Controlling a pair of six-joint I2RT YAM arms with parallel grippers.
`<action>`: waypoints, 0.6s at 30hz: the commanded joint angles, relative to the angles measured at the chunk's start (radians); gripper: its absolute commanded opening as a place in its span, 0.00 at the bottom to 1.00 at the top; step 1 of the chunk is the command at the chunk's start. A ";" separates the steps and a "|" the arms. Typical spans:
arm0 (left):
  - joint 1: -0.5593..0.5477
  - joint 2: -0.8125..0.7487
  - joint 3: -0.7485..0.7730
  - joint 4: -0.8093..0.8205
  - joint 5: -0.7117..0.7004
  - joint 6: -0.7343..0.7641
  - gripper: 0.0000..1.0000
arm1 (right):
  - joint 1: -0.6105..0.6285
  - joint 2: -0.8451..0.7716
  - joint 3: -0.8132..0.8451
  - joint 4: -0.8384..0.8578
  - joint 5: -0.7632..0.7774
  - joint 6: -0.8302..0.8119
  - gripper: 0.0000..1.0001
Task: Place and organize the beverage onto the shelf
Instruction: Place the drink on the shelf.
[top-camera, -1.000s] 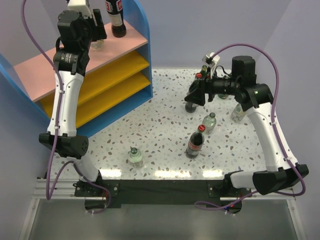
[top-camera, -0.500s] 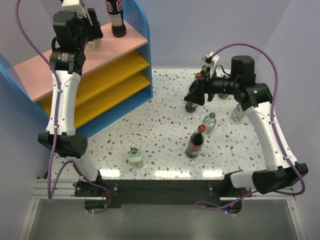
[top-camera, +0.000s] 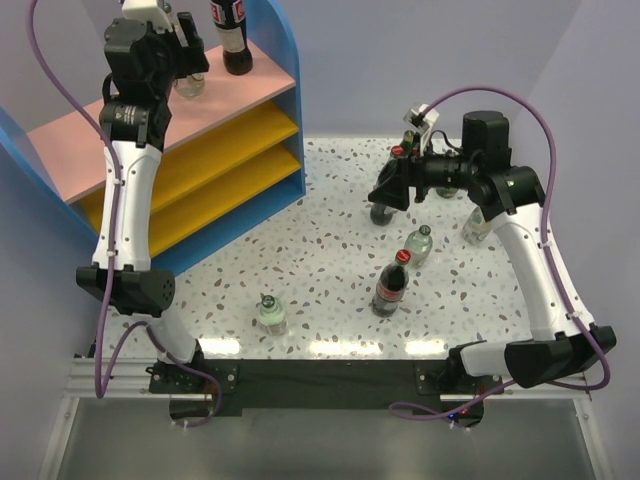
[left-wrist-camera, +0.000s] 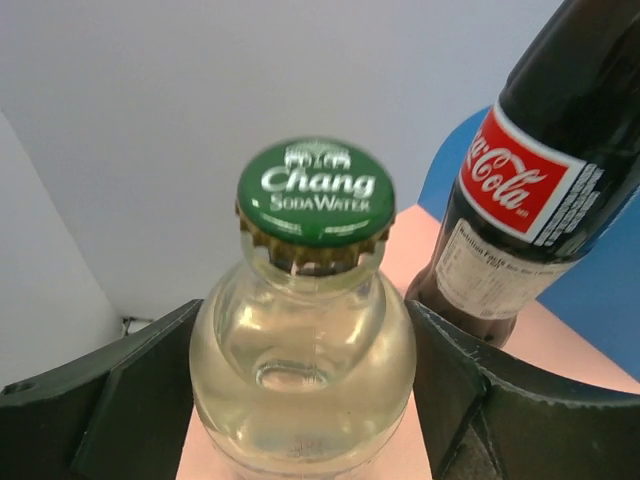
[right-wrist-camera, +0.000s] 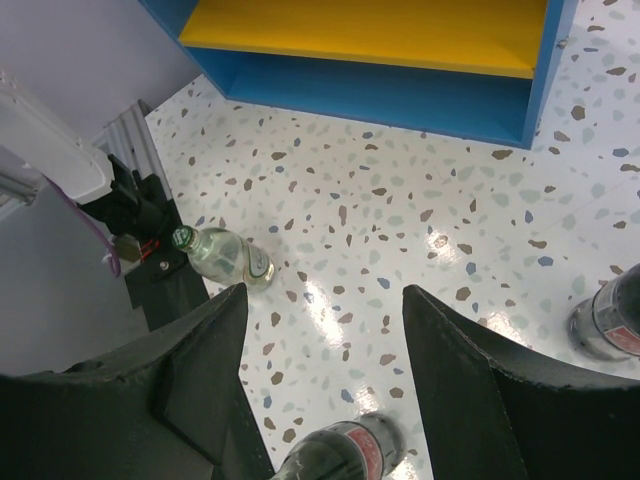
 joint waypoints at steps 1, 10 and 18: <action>0.004 -0.051 0.024 0.144 0.007 -0.003 0.84 | -0.003 -0.007 0.024 0.033 -0.030 0.014 0.67; 0.006 -0.088 0.038 0.140 0.013 0.000 0.98 | -0.003 -0.012 0.035 0.014 -0.030 -0.014 0.67; 0.004 -0.210 -0.012 0.118 0.031 0.006 1.00 | -0.005 -0.021 0.070 -0.076 -0.037 -0.162 0.75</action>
